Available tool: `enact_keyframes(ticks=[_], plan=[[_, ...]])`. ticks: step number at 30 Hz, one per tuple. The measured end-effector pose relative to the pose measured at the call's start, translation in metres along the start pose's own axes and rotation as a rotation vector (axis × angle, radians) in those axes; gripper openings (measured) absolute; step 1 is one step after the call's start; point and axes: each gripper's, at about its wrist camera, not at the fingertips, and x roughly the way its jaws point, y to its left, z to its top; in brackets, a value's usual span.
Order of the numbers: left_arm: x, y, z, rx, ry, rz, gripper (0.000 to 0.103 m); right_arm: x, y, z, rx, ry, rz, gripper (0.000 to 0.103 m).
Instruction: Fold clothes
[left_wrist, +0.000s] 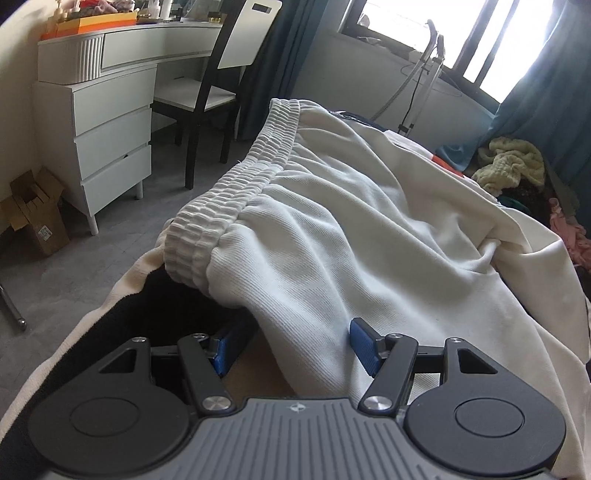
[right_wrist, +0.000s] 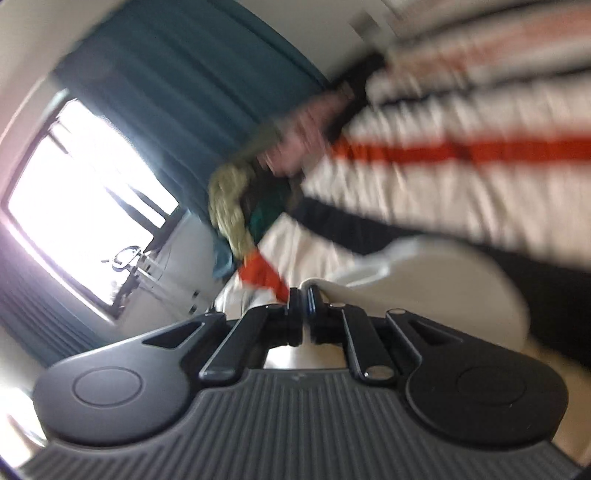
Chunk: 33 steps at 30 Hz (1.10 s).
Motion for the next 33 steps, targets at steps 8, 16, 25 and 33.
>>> enact_keyframes(ticks=[8,16,25,33], plan=[[-0.009,0.012,-0.005,-0.047,0.003,-0.064,0.066,0.007,-0.021,-0.023,0.204,0.176,0.088,0.079],[-0.017,0.034,-0.007,-0.151,0.017,-0.153,0.070,0.014,-0.062,-0.031,0.542,0.237,0.144,0.082],[-0.012,0.062,-0.007,-0.374,0.046,-0.269,0.071,0.033,-0.106,-0.029,0.901,0.171,0.266,0.081],[-0.001,0.075,-0.005,-0.489,0.032,-0.296,0.067,0.030,-0.128,-0.013,0.952,0.036,0.136,0.082]])
